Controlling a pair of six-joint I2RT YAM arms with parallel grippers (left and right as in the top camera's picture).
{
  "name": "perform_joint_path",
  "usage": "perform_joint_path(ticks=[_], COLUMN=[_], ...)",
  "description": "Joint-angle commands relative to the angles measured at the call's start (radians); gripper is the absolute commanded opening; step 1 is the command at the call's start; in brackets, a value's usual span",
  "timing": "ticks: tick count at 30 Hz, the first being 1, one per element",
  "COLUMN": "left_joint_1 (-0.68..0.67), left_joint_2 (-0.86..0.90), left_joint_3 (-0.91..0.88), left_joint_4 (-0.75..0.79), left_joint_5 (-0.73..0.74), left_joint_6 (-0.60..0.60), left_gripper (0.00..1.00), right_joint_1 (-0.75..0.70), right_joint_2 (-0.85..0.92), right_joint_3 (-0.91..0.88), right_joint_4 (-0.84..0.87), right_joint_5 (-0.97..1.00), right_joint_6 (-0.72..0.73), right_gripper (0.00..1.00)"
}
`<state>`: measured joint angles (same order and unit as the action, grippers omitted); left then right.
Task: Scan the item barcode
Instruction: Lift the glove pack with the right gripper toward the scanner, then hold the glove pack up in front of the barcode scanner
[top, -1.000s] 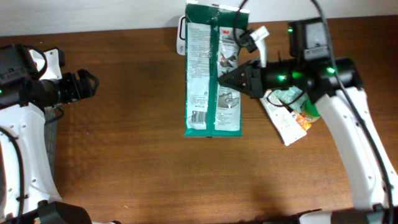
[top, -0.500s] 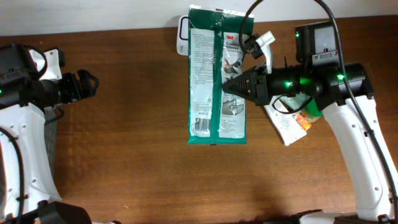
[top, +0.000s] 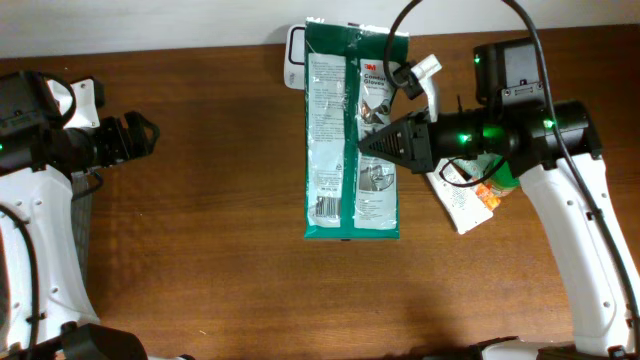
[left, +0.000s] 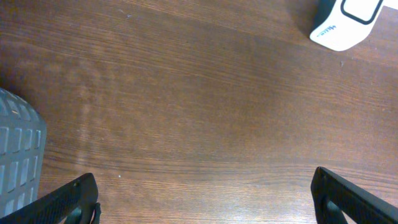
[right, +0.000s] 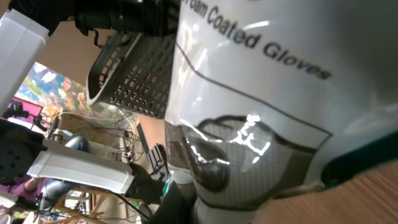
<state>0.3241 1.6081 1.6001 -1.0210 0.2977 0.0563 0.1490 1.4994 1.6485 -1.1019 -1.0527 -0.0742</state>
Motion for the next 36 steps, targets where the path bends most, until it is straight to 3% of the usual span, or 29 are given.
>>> perform_joint_path(ticks=[1,13,16,18,22,26,32,36], left_joint_1=[0.006,0.006,0.006,0.006,0.006,0.006,0.006,0.006], left_joint_2=[-0.003,-0.003,-0.003,-0.003,-0.003,-0.003,-0.003,-0.003], left_joint_3=[0.002,0.002,0.002,0.002,0.002,0.002,0.002,0.002], left_joint_4=[0.002,0.002,0.002,0.002,0.002,0.002,0.002,0.002], left_joint_5=[-0.006,-0.006,-0.006,-0.006,-0.006,-0.006,-0.006,-0.006], left_joint_6=[0.005,0.005,0.005,0.005,0.005,0.005,0.005,0.005], left_gripper=[0.99,0.99,0.99,0.99,0.99,0.99,0.99,0.99], right_joint_1=[-0.006,-0.006,-0.004,0.024,0.135,0.232,0.279,0.285], right_joint_2=[-0.015,-0.015,-0.015,-0.002,0.1,0.283,0.515,0.636], right_joint_3=[0.094,0.219,0.229,0.229,0.224,0.224,0.224,0.224], right_joint_4=[-0.033,-0.095,-0.084,-0.043,0.18,0.551,1.011,1.255], right_joint_5=[0.021,0.0,0.113,0.359,0.774,1.049,1.251,1.271], right_joint_6=[0.003,0.056,0.056,0.056,0.044,-0.164,-0.439,-0.619], right_gripper=[0.04,0.04,0.04,0.04,0.04,0.04,0.04,0.04])
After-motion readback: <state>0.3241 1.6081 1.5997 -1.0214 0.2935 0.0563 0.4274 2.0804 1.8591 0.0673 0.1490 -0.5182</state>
